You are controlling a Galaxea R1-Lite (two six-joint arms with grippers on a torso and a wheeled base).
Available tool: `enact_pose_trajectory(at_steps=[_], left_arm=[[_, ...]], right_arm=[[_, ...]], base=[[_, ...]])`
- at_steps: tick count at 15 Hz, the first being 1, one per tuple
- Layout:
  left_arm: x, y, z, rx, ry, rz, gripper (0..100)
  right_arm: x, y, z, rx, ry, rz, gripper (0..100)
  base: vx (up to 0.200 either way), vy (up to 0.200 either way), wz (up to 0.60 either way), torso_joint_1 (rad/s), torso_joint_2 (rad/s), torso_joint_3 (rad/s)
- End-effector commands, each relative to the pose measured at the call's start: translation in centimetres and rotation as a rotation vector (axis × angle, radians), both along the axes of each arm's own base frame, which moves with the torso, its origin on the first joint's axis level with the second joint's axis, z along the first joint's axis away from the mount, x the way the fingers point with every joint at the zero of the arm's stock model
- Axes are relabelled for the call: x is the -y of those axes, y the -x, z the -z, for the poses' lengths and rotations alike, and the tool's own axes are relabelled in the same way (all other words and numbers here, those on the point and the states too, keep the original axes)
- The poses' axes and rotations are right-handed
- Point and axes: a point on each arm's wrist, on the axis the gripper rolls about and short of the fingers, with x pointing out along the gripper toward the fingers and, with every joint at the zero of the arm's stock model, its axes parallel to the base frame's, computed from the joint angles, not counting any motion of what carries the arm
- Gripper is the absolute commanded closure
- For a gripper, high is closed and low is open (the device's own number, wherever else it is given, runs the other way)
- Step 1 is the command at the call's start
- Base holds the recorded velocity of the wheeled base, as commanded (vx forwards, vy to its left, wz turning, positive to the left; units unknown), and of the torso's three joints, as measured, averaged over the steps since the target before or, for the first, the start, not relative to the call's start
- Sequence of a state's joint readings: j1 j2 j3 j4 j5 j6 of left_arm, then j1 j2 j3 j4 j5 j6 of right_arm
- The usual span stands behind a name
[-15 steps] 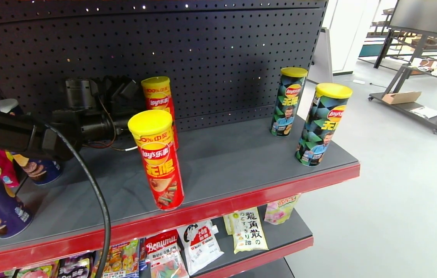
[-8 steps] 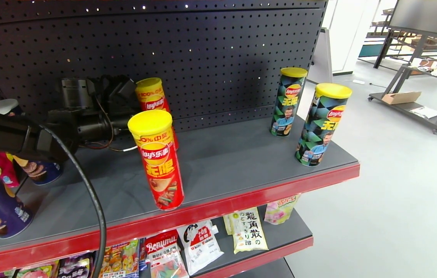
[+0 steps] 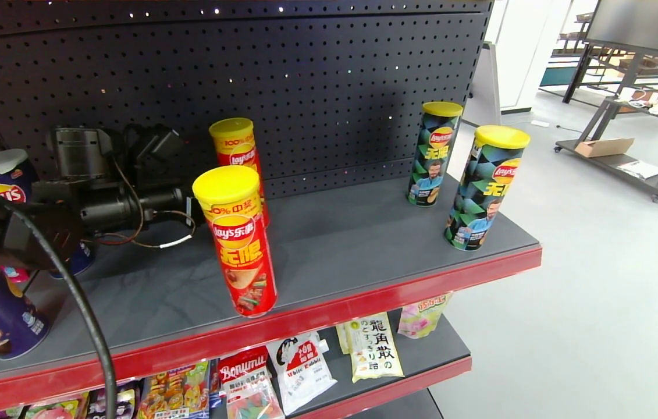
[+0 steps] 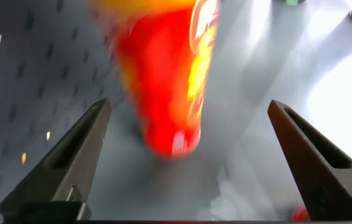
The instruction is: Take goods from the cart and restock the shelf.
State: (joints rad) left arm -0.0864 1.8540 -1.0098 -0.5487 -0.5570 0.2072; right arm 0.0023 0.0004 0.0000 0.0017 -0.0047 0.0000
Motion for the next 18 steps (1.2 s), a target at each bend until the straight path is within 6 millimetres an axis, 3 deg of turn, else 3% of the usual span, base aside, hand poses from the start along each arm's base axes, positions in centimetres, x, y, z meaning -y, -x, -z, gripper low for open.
enact_pose_trajectory(at_steps=[1,5,8,9,11,12,14,16,18], left_arm=[[-1.2,2.5,-0.8,0.009,-0.002,-0.029,0],[-2.3,6.2,-0.9,-0.002,-0.005,-0.058,0],[-2.4,11.2,-0.8,-0.005,-0.006,-0.057,0],[-2.5,13.8,-0.5,-0.005,-0.006,-0.056,0],[-2.6,16.7,-0.3,-0.002,-0.006,-0.06,0],[-3.2,19.1,-1.1,-0.001,-0.008,-0.098,0],[-3.7,21.0,-1.8,0.019,-0.008,-0.137,0],[-3.9,25.0,-2.7,0.068,-0.045,-0.285,0],[-4.0,27.1,-2.9,0.099,-0.06,-0.382,0]], right_arm=[[0.0,0.0,0.0,0.001,0.0,-0.001,0],[0.0,0.0,0.0,0.001,0.0,-0.001,0],[0.0,0.0,0.0,0.001,0.0,-0.001,0],[0.0,0.0,0.0,0.001,0.0,-0.001,0],[0.0,0.0,0.0,0.001,0.0,-0.001,0],[0.0,0.0,0.0,0.001,0.0,-0.001,0],[0.0,0.0,0.0,0.001,0.0,-0.001,0],[0.0,0.0,0.0,0.001,0.0,-0.001,0],[0.0,0.0,0.0,0.001,0.0,-0.001,0]], base=[[0.0,0.0,0.0,0.0,0.0,0.0],[0.0,0.0,0.0,0.0,0.0,0.0],[0.0,0.0,0.0,0.0,0.0,0.0],[0.0,0.0,0.0,0.0,0.0,0.0],[0.0,0.0,0.0,0.0,0.0,0.0],[0.0,0.0,0.0,0.0,0.0,0.0],[0.0,0.0,0.0,0.0,0.0,0.0],[0.0,0.0,0.0,0.0,0.0,0.0],[0.0,0.0,0.0,0.0,0.0,0.0]])
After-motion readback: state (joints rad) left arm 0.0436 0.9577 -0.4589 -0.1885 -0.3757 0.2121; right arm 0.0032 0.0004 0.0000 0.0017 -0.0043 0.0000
